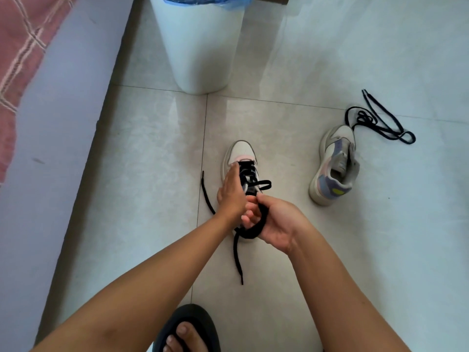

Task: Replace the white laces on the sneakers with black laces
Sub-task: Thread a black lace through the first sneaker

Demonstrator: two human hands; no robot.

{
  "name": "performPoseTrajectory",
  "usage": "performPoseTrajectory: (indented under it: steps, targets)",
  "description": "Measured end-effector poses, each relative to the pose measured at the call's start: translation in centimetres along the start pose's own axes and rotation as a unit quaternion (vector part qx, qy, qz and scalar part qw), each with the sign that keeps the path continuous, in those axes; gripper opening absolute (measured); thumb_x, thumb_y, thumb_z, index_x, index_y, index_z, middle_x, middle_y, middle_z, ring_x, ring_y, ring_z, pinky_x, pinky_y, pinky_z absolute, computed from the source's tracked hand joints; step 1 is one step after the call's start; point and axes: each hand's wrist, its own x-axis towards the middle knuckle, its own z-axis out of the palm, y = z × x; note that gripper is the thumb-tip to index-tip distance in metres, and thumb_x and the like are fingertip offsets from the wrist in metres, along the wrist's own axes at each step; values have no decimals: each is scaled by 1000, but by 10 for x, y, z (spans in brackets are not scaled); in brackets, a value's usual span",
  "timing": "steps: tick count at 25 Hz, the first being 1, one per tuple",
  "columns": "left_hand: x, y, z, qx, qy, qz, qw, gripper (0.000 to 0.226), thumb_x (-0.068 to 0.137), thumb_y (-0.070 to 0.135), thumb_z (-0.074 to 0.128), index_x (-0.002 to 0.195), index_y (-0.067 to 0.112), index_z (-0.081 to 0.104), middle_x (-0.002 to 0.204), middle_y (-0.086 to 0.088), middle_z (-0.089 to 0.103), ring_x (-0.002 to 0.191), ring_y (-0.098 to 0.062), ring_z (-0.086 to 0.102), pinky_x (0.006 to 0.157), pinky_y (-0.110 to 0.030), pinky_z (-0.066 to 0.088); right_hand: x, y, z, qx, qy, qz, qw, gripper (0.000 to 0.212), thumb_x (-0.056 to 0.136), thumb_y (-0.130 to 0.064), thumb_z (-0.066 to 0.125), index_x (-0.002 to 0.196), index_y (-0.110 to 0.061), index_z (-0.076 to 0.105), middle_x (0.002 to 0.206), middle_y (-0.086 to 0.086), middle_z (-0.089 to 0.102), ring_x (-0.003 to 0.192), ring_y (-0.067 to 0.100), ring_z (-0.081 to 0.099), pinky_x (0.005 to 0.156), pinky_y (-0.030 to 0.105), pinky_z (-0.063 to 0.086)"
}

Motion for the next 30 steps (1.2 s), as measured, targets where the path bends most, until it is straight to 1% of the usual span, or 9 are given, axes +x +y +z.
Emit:
performPoseTrajectory:
  steps: [3,5,6,11,19,23,26,28,30]
  targets:
    - [10,-4,9,-56,-39,16,998,136,36,97,50,146,21,27,150,-5,33,135,-24,37,108,-40,38,-19,14,3,-43,7,-38,998,29,103,-25,34,81,-11,47,40,-5,31,29,4,23,28,13,18]
    - [4,8,4,-25,-9,88,996,104,68,46,81,147,13,22,148,-3,31,129,-13,35,95,-6,39,-36,26,4,-116,17,-68,991,27,103,-25,34,84,-11,47,41,-5,28,33,5,18,32,13,13]
    - [9,8,2,-15,6,125,992,98,72,19,82,147,10,21,146,-2,30,128,-10,34,90,2,34,-43,30,4,-144,19,-78,986,27,102,-25,34,85,-10,48,42,-5,28,34,5,18,34,14,13]
    - [26,-3,-2,-4,-22,154,988,108,63,21,86,148,26,19,152,2,30,137,-11,32,115,-33,28,-50,22,4,-198,41,-109,973,27,102,-22,35,84,-9,50,43,-5,31,34,6,20,34,15,15]
    - [35,-7,-4,64,5,155,986,114,53,47,84,145,38,18,147,8,37,135,-18,34,113,-44,29,-56,23,9,-279,81,-136,947,31,101,-21,36,82,-7,56,41,-3,34,31,5,22,33,15,18]
    - [30,-1,-9,171,12,174,970,107,68,47,78,150,29,11,157,10,17,143,-13,16,118,-44,1,-59,21,10,-347,89,-132,924,31,101,-19,36,80,-7,55,41,-2,39,30,5,28,33,16,23]
    - [31,-1,-11,267,-1,187,945,104,75,53,69,151,25,3,159,9,0,146,-10,2,118,-44,-2,-60,-7,14,-375,87,-141,912,32,100,-19,38,83,-4,60,45,3,50,35,11,35,38,19,28]
    - [30,2,-15,300,-17,224,927,95,78,55,65,151,23,14,159,1,4,146,-15,2,118,-45,4,-57,-47,23,-421,84,-171,887,30,99,-18,42,84,-3,63,49,4,53,39,12,38,40,21,32]
    - [31,10,-23,244,-58,297,921,63,82,50,63,135,18,50,150,-10,34,140,-24,26,114,-44,24,-51,-90,36,-482,31,-154,862,30,98,-20,44,83,-2,63,54,4,52,42,12,40,40,20,35]
